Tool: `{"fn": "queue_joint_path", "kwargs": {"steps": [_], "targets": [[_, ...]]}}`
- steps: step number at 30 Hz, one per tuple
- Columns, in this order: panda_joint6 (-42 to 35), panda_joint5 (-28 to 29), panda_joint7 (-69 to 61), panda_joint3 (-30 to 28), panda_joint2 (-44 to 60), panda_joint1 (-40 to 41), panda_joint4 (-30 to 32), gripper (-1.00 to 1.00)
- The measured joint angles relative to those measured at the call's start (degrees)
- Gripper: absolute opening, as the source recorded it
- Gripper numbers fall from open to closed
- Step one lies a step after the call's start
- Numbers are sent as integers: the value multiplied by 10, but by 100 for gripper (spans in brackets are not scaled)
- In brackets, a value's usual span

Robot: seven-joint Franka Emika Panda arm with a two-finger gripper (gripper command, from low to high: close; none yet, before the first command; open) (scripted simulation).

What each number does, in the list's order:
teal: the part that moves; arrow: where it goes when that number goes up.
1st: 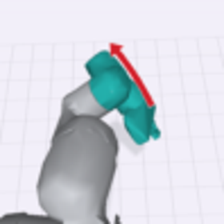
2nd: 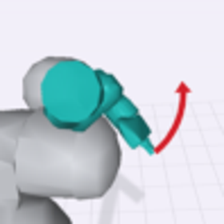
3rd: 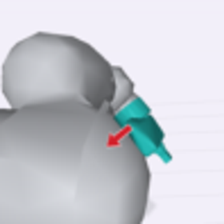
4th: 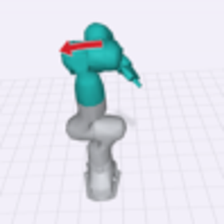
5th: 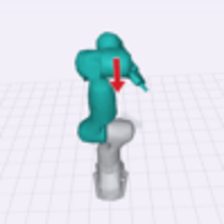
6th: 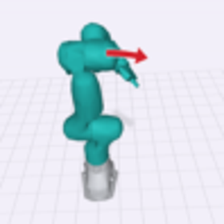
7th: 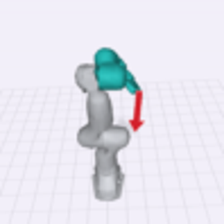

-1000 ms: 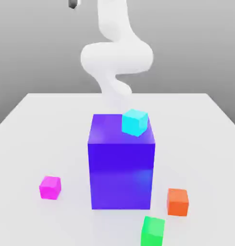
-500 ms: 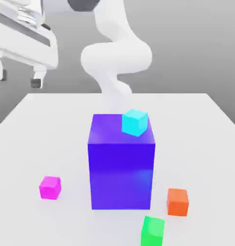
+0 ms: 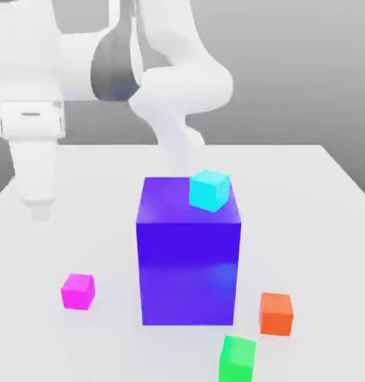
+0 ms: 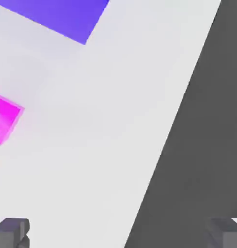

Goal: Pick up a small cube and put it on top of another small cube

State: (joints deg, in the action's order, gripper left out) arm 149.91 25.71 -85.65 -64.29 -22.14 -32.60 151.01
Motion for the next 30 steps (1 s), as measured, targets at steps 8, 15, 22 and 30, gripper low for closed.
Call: {"fn": "queue_joint_path", "kwargs": {"steps": [8, 15, 22, 30], "targets": [[42, 39, -221, -158, 50, -118, 35, 0], [64, 134, -372, -349, 58, -266, 60, 0], [77, 298, -345, -555, 3, -428, 41, 0], [81, 454, -230, -695, -74, -541, 1, -100]]}}
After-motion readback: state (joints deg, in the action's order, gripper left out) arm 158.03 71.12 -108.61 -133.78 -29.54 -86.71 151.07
